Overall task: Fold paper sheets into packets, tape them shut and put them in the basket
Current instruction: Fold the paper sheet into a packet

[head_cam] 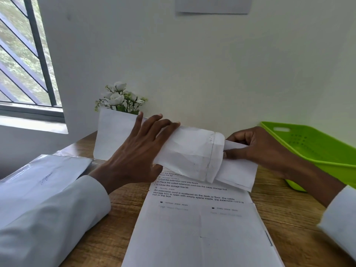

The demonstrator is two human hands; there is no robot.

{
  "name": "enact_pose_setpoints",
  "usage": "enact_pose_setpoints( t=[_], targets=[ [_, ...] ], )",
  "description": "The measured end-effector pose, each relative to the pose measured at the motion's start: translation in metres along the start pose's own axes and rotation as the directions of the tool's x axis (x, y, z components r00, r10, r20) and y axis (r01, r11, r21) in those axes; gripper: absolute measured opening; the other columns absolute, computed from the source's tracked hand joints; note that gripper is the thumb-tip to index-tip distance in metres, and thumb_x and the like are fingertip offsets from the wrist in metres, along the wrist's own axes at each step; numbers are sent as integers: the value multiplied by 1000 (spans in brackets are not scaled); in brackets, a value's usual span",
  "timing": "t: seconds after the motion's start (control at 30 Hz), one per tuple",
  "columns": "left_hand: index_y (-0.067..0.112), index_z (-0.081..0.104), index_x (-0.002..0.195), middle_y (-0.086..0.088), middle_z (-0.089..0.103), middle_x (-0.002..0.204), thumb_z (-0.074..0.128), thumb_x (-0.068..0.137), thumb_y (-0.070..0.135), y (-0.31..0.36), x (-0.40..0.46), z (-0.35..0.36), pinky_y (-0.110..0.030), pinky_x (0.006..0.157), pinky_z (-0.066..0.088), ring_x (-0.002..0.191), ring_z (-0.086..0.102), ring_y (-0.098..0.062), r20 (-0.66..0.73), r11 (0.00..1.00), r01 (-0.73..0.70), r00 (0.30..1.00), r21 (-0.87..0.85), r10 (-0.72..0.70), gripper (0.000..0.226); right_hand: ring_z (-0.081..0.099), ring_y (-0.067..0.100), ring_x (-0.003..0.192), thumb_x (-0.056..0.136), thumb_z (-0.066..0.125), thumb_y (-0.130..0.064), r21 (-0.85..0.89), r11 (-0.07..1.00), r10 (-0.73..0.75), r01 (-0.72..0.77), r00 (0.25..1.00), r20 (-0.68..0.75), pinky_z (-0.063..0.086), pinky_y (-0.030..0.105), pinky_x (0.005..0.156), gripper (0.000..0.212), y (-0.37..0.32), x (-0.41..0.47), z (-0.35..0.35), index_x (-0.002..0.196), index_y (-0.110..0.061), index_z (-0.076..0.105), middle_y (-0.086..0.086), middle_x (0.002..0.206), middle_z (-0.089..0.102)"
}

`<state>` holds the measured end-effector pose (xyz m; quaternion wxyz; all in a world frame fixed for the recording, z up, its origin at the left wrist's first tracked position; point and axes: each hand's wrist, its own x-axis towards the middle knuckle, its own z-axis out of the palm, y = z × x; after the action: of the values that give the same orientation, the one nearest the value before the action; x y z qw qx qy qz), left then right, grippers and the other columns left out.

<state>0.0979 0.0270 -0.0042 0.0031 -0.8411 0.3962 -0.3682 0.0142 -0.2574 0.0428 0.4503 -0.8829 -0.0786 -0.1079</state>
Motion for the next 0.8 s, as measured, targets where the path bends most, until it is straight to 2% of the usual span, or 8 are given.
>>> enact_pose_setpoints(
  t=[0.07,0.2,0.47,0.53,0.67,0.8],
  targets=[
    [16,18,153,-5,33,146,69,60,46,-2,0,0,-58,119,4,143,21,-30,11,1000,-5,1000,-7,5,110,74,22,77,74,83,-13,-15,1000,1,-1,1000,20,59,33,68,14,0,-1,-7,87,-14,79,4,83,78],
    [17,17,153,-5,33,146,68,62,55,-1,0,-1,-62,118,6,142,23,-28,48,998,-58,997,-35,60,111,74,22,75,74,82,-12,-8,999,36,-36,998,51,59,29,63,12,1,-5,-14,86,-13,79,5,81,78],
    [18,17,153,-4,36,144,66,63,62,4,1,-2,-63,117,7,136,30,-23,49,997,-72,996,-23,73,112,74,14,79,75,78,-5,136,991,17,-13,999,-28,60,30,69,20,-2,-1,15,93,-15,79,1,87,79],
    [19,16,153,-4,35,145,66,63,64,0,-1,-2,-64,117,8,136,30,-23,54,998,-57,997,-25,59,113,73,15,78,75,80,-8,150,988,29,-29,1000,5,58,31,68,16,-2,-1,7,90,-13,78,5,87,78],
    [19,15,153,-5,35,145,63,64,68,-3,0,-2,-65,116,7,137,31,-25,59,998,-54,997,-22,56,112,72,21,78,74,80,-11,70,987,128,-143,975,183,56,26,60,20,0,-8,-14,93,-9,78,12,89,77],
    [18,17,153,-5,37,144,65,64,67,2,1,-2,-63,117,5,135,33,-25,42,997,-67,997,-34,68,112,68,18,65,74,79,-3,104,985,123,-140,981,153,53,21,51,10,1,-8,-10,83,-9,79,13,79,77]
  ],
)
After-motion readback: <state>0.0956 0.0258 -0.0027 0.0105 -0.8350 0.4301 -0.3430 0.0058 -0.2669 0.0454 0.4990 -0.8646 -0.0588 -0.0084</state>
